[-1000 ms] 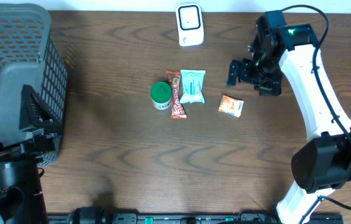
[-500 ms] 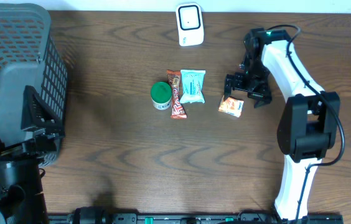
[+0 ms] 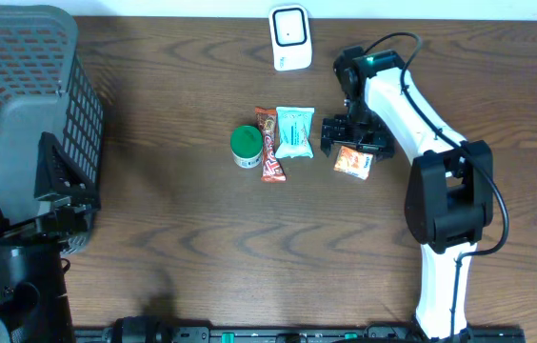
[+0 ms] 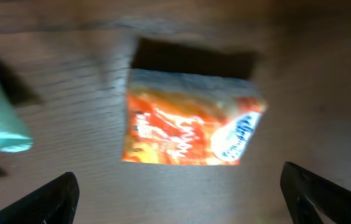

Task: Scan the item barcode
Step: 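Lower the right gripper over the tissue pack and align with it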

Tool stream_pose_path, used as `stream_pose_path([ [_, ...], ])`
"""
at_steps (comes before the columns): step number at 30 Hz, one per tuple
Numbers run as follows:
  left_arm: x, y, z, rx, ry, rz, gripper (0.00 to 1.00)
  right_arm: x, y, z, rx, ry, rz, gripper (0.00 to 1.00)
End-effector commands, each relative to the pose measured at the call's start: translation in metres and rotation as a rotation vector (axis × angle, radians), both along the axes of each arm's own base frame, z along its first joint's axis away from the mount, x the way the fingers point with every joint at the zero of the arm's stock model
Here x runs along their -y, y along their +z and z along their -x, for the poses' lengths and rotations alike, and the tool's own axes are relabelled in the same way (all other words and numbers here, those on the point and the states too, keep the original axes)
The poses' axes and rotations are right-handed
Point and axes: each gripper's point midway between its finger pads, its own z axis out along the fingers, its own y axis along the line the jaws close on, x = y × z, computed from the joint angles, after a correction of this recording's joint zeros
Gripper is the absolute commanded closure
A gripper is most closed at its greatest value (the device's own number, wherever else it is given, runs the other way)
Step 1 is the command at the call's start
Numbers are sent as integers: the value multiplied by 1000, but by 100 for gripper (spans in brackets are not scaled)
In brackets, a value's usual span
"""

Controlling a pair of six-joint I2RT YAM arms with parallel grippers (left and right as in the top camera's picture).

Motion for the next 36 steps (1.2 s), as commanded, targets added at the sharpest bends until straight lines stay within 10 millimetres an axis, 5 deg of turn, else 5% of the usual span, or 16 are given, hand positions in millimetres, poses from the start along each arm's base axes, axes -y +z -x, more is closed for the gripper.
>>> stream_pose_path([
  [1,-2,0,2,4,11,2,2,6,1,3,6,-54,70,1],
  [9,-2,-5,1,-17,10,4,2,1,36,26,42,-52,208,3],
  [18,-2,-5,1,-18,11,3,2,-32,151,57,409,40,235,1],
  [24,-2,-5,1,-18,11,3,2,-21,209,87,695,36,315,1],
  [28,-2,-6,1,-22,11,4,2,-5,200,100,803,-43,333,1],
  [36,-2,-7,1,-25,11,4,2,4,113,87,843,-30,345,1],
])
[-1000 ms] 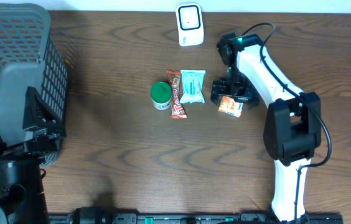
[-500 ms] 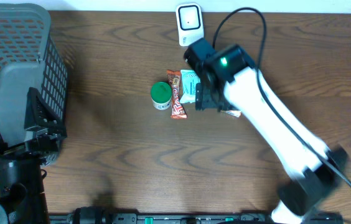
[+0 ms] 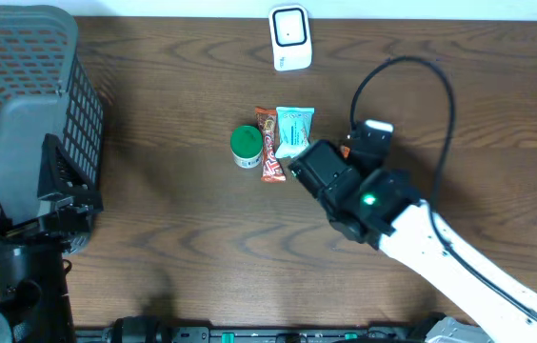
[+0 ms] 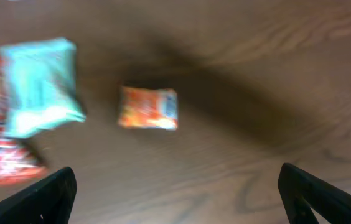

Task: Scan the item barcode
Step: 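Lower the right gripper over the tissue pack and align with it, then grasp the tissue pack with the right gripper and lift it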

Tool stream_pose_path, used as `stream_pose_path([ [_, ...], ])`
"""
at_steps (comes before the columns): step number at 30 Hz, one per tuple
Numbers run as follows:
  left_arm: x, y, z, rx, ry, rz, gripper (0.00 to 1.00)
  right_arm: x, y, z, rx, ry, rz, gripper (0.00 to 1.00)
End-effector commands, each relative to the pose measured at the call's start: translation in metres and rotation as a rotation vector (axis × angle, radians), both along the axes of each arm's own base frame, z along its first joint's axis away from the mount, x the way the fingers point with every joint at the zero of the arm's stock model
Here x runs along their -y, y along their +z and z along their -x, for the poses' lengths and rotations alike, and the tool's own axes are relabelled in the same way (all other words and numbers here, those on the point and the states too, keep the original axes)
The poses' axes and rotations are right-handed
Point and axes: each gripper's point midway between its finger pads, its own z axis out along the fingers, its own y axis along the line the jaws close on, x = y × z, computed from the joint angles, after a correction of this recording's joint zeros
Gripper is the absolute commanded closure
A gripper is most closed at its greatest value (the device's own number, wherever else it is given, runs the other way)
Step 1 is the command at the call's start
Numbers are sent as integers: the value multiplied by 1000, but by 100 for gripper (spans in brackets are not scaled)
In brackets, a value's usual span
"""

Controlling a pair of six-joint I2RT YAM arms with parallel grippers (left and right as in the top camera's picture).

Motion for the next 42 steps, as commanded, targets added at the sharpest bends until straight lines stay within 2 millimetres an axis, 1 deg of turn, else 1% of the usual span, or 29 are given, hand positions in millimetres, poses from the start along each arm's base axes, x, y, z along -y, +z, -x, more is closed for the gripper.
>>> stream_pose_path([
  [1,-2,-1,2,1,11,2,2,12,-22,0,-2,5,69,1],
  [6,-2,-1,2,-1,10,2,2,4,-61,-20,-34,78,27,1],
  [10,-2,-1,2,-2,11,2,2,5,-72,-45,-52,137,1,2],
  [13,-2,-2,2,-6,11,2,2,10,-79,-56,-60,139,-5,2],
  [15,-2,-3,2,-9,11,3,2,13,-85,-58,-71,128,-2,1],
  [17,-2,-3,2,-9,11,3,2,12,-95,-59,-97,131,-13,2],
  [25,-2,-3,2,-9,10,3,2,0,-146,-63,-190,153,-27,1],
  [28,-2,-3,2,-11,11,3,2,2,-161,-66,-208,140,-20,1],
  [30,-2,-5,1,-16,10,3,2,6,-167,-66,-219,129,-16,1],
  [32,-2,-5,1,-18,11,4,2,9,-169,-66,-223,117,-18,1],
  [38,-2,-6,1,-21,11,3,2,14,-169,-68,-220,96,-25,1],
  [42,-2,-7,1,-24,11,4,2,17,-177,-70,-246,85,-80,2],
])
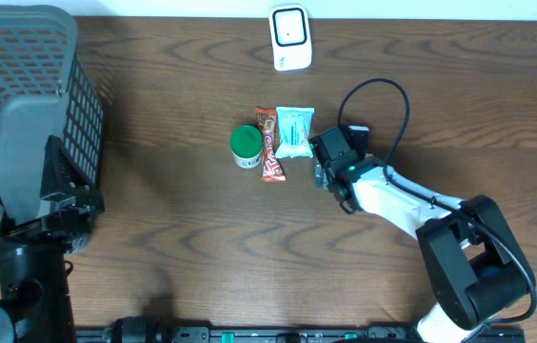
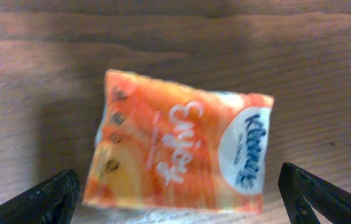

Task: Scan the item barcode
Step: 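Grasp the tissue pack with the right gripper and lift it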

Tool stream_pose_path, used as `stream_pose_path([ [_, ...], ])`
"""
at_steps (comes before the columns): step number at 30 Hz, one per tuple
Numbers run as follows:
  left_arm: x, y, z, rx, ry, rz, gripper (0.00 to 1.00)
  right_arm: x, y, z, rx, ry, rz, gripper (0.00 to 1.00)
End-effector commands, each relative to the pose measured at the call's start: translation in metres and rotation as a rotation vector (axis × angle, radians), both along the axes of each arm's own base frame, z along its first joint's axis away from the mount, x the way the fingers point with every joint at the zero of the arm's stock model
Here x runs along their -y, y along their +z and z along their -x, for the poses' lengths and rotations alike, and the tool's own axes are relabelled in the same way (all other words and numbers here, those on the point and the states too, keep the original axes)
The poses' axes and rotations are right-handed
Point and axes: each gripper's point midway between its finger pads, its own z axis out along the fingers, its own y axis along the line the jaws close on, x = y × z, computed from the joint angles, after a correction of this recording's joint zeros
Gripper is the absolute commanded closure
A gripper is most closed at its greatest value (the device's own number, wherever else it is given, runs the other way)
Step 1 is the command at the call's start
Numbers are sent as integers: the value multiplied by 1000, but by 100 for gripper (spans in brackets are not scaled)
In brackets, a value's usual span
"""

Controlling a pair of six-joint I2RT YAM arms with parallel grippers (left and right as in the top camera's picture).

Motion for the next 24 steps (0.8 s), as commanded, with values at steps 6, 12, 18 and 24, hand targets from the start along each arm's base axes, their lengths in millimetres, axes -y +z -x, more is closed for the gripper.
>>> stream_pose_path([
  [6,-2,-2,2,-6,11,2,2,12,-24,0,-80,-46,-86,4],
  [12,-2,-2,2,-6,11,2,2,14,-26,0,-97,-54,-119,20],
  [18,-2,-4,2,-13,11,3,2,15,-26,0,-99,-50,-116,23],
  [24,-2,-5,2,-17,11,3,2,12,-29,7,-137,-37,-138,28],
])
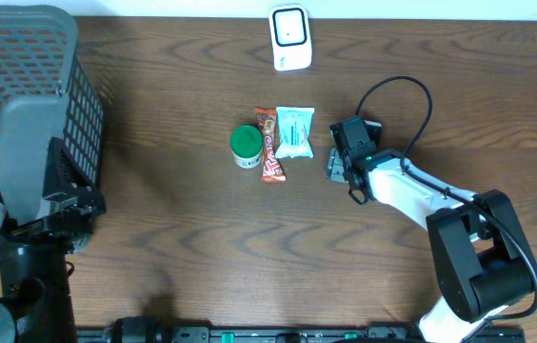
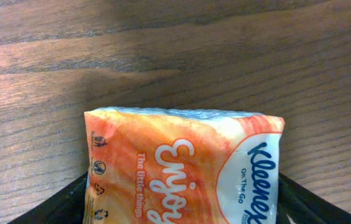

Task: Scan the item barcode
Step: 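Grasp the tissue pack with the right gripper and lift it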

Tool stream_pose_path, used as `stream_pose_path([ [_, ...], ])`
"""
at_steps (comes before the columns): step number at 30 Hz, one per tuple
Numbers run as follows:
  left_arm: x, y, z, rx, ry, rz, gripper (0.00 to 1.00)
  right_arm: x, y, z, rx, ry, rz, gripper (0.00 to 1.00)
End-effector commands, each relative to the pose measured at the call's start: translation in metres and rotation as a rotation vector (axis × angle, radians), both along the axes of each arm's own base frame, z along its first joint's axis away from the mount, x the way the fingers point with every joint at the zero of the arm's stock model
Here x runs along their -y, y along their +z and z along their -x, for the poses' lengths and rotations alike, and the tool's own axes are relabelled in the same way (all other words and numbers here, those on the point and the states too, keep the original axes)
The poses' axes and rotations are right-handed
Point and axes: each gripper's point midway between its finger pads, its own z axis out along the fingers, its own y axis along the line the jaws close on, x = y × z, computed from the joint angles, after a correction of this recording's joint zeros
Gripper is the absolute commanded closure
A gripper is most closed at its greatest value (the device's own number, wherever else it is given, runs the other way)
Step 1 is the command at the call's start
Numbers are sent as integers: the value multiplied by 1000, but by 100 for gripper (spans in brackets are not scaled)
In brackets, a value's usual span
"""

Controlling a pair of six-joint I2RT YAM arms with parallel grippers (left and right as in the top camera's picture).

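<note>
An orange and white Kleenex tissue pack (image 2: 182, 168) lies flat on the wooden table. It fills the space between the two black fingers (image 2: 70, 202) of my right gripper (image 2: 182, 202). The jaws stand wide, one on each side of the pack, close against its short ends. Overhead, the right gripper (image 1: 345, 157) covers the pack almost wholly. A white barcode scanner (image 1: 289, 38) stands at the table's far edge. My left arm (image 1: 59, 205) rests at the lower left by the basket, and its fingers cannot be made out.
A green-lidded can (image 1: 246, 145), a red snack bar (image 1: 269, 145) and a teal packet (image 1: 295, 131) lie in a row just left of the right gripper. A large grey mesh basket (image 1: 21, 95) stands at the far left.
The right gripper has come closer to the tissue pack, which was ahead of the fingers and now sits between them. Overhead, the gripper has shifted slightly right. The left arm has not moved.
The right gripper was open close above the tissue pack. It was then higher and farther back, with the pack small in view. After that it was low over the pack, and now its open fingers flank it.
</note>
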Motion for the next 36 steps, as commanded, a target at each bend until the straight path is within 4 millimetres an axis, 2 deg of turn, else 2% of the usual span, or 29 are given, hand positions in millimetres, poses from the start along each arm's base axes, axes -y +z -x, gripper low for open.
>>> stream_pose_path([
  [1,-2,0,2,5,11,2,2,2,-20,19,-102,25,-1,31],
  [3,-2,0,2,2,11,1,2,-2,-19,24,-136,35,-22,35],
  [9,-2,-4,2,-14,11,3,2,-8,3,39,-248,49,-47,35],
  [13,-2,-5,2,-17,11,3,2,-20,27,57,-371,65,-104,36],
  [17,-2,-8,1,-28,10,4,2,-30,52,75,-484,72,-161,42],
  [27,-2,-30,1,-118,10,12,2,-44,104,115,-689,168,-250,39],
  [32,-2,-37,2,-147,10,14,2,-53,118,131,-736,210,-314,39],
  [36,-2,-59,5,-239,10,21,2,-54,124,139,-748,225,-310,39],
])
